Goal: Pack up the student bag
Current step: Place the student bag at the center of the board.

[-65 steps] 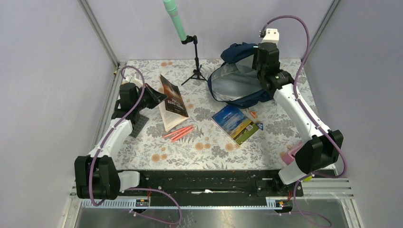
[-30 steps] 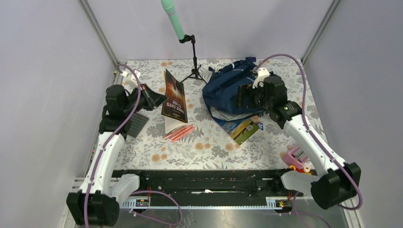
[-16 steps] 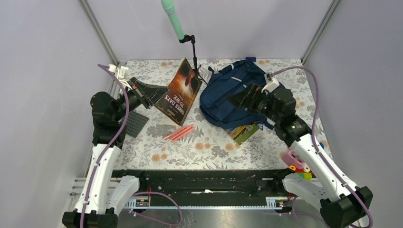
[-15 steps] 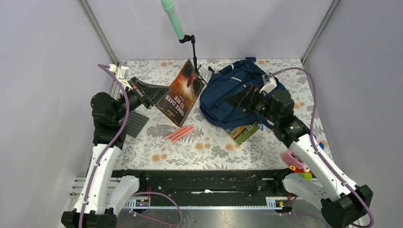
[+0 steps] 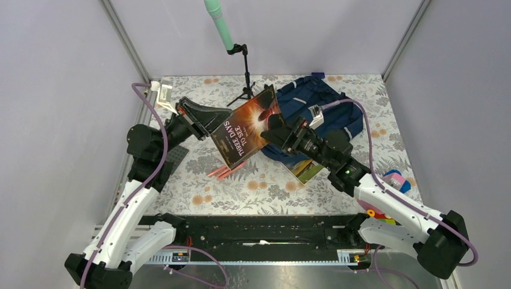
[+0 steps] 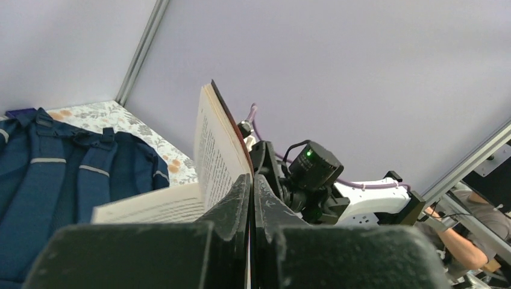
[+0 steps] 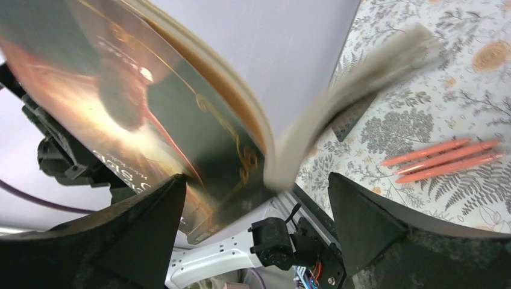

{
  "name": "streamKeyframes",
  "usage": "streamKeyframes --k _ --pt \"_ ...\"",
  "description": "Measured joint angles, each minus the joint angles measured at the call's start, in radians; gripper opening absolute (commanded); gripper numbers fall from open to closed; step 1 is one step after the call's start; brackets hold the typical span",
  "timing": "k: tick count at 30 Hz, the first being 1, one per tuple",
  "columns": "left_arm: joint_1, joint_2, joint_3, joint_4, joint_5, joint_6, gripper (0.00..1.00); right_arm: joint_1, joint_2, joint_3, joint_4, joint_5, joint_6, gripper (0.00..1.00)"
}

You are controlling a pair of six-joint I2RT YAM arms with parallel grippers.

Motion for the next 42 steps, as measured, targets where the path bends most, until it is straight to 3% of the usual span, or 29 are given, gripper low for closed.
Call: streamKeyframes --k 4,9,14,16,20,25,32,42 --pt "-0.031 0.001 -0.067 0.045 -0.054 -0.041 0.00 0.000 0.000 -0.085 0.069 0.043 0.062 0.85" --pt "-0.069 0.034 -0.132 0.076 -0.105 -0.084 0.00 0.000 0.001 -0.094 0.131 0.070 0.081 0.68" --pt "-0.093 0.064 -0.158 0.115 -0.118 -0.122 0.00 0.000 0.005 -0.052 0.168 0.085 0.076 0.66" --pt "-0.098 0.065 -0.163 0.129 -0.122 -0.130 0.00 0.000 0.006 -0.035 0.175 0.088 0.075 0.69" --pt "-0.102 0.064 -0.163 0.142 -0.150 -0.129 0.00 0.001 0.003 -0.030 0.163 0.109 0.076 0.86" --pt "-0.103 0.064 -0.162 0.123 -0.207 -0.117 0.00 0.005 -0.087 -0.105 0.079 0.193 0.066 0.98" --pt "-0.122 0.146 -0.162 0.157 -0.278 -0.116 0.00 0.005 -0.208 -0.148 -0.029 0.304 0.023 1.00" --pt "-0.213 0.439 -0.159 0.346 -0.360 -0.156 0.00 0.006 -0.177 -0.351 -0.013 0.400 0.034 1.00"
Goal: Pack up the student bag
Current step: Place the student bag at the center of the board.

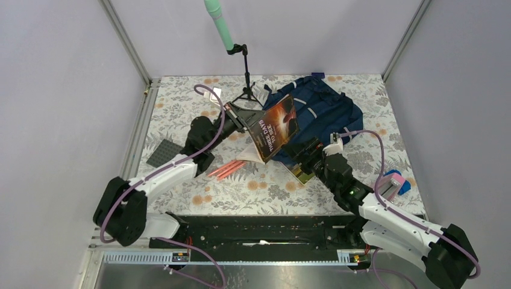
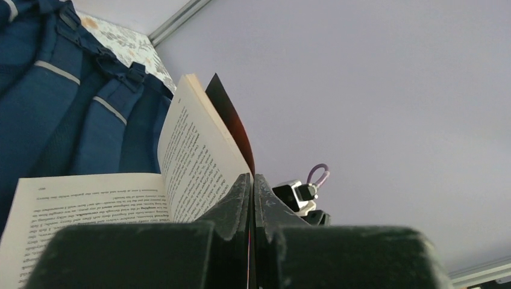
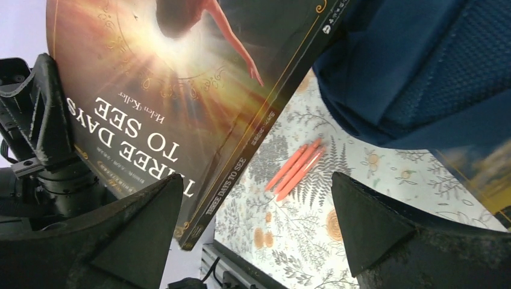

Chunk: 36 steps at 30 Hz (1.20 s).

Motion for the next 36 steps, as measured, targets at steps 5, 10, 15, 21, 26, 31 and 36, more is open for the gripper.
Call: streamKeyframes --k 5,10,15,21,26,31,36 --pt "-0.030 0.085 -0.039 0.127 -0.021 -0.079 0.00 0.000 0.021 -0.057 0.053 0.036 0.018 1.00" --pt "-0.050 0.096 -0.094 0.193 -0.050 -0.136 0.00 0.000 0.079 -0.119 0.162 0.047 0.044 1.00" --pt "-0.065 0.095 -0.138 0.239 -0.079 -0.189 0.00 0.000 0.135 -0.120 0.259 0.053 0.053 0.98" --pt "-0.077 0.089 -0.191 0.257 -0.106 -0.247 0.00 0.000 0.212 -0.085 0.327 0.035 0.050 0.83" --pt "-0.081 0.035 -0.230 0.275 -0.140 -0.288 0.00 0.000 0.249 -0.069 0.368 0.028 0.036 0.51" --pt "-0.081 0.013 -0.253 0.307 -0.156 -0.316 0.00 0.000 0.260 -0.069 0.368 0.034 0.014 0.20" --pt "-0.085 0.011 -0.274 0.312 -0.155 -0.333 0.00 -0.002 0.259 -0.061 0.378 0.053 0.013 0.00"
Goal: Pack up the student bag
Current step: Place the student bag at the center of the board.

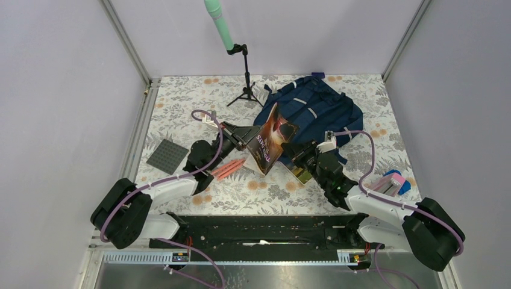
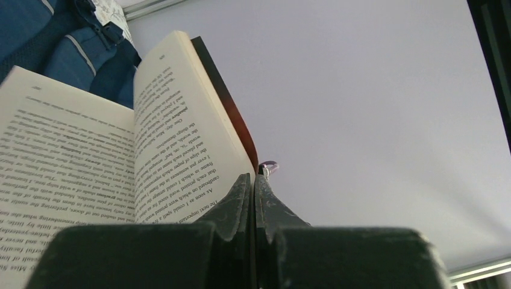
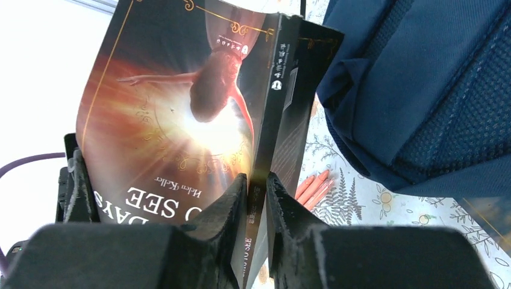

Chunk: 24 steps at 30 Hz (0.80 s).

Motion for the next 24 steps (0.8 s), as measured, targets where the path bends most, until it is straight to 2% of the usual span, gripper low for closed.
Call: streamKeyframes --k 2,3,4,8,9,10,11,19,24 --pt "0.000 0.000 -0.009 0.006 -0.002 -0.006 0.00 0.000 -0.008 0.002 -0.005 0.005 -0.013 0.00" --pt "0.001 0.000 -0.012 0.013 -0.002 -0.008 0.05 0.000 -0.016 0.002 -0.012 0.007 -0.020 0.00" --pt "0.001 0.000 -0.013 0.014 -0.002 -0.010 0.16 0.000 -0.028 0.002 -0.020 0.007 -0.028 0.00" --pt "0.001 -0.005 -0.021 0.001 0.016 -0.010 0.74 -0.001 -0.093 0.010 -0.079 0.018 -0.092 0.00" --pt "0.002 -0.010 -0.026 -0.011 0.024 -0.008 0.81 -0.001 -0.114 0.019 -0.104 0.017 -0.117 0.00" --pt "0.004 -0.014 -0.027 -0.025 0.029 0.008 0.93 -0.001 -0.134 0.029 -0.126 0.016 -0.142 0.00" --pt "0.006 -0.023 -0.027 -0.061 0.041 0.021 0.97 -0.001 -0.152 0.039 -0.145 0.011 -0.167 0.00" --pt "0.012 -0.091 0.033 -0.421 0.075 0.297 0.99 -0.001 -0.293 0.139 -0.327 -0.027 -0.323 0.00" --pt "0.016 -0.149 0.039 -0.520 0.063 0.437 0.99 0.000 -0.336 0.187 -0.406 -0.067 -0.367 0.00"
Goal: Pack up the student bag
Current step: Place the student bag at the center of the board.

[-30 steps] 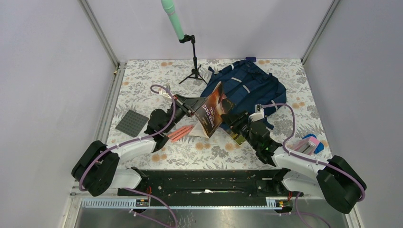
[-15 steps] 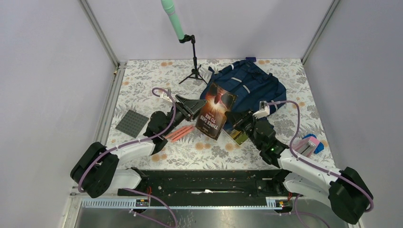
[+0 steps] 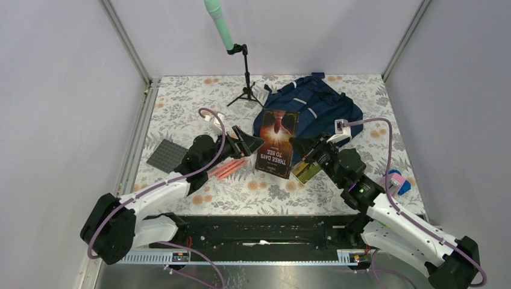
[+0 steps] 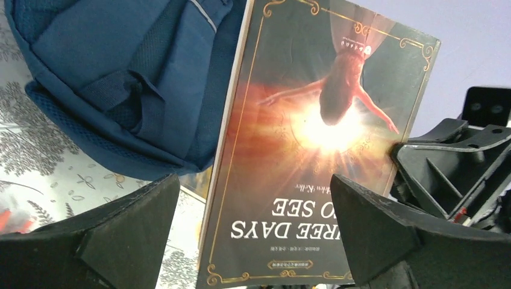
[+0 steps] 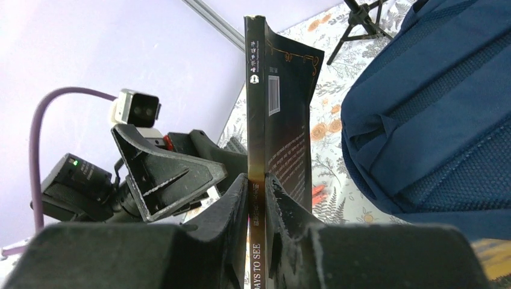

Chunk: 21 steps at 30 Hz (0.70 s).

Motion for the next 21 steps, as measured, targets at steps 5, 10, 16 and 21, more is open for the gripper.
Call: streamKeyframes --k 5,10,16,21 --pt "0.015 0.089 0.037 0.047 0.103 0.054 0.99 0.000 -0.002 0.005 -0.051 -0.015 -0.014 0.00" --pt "0.043 0.195 0.027 0.174 0.229 0.006 0.99 0.000 -0.009 0.006 -0.073 -0.042 -0.008 0.00" --pt "0.068 0.216 0.021 0.316 0.315 -0.052 0.99 0.000 -0.035 0.047 -0.098 -0.095 0.016 0.00" --pt "0.069 0.214 0.012 0.386 0.359 -0.083 0.99 0.000 -0.057 0.068 -0.098 -0.129 0.047 0.00"
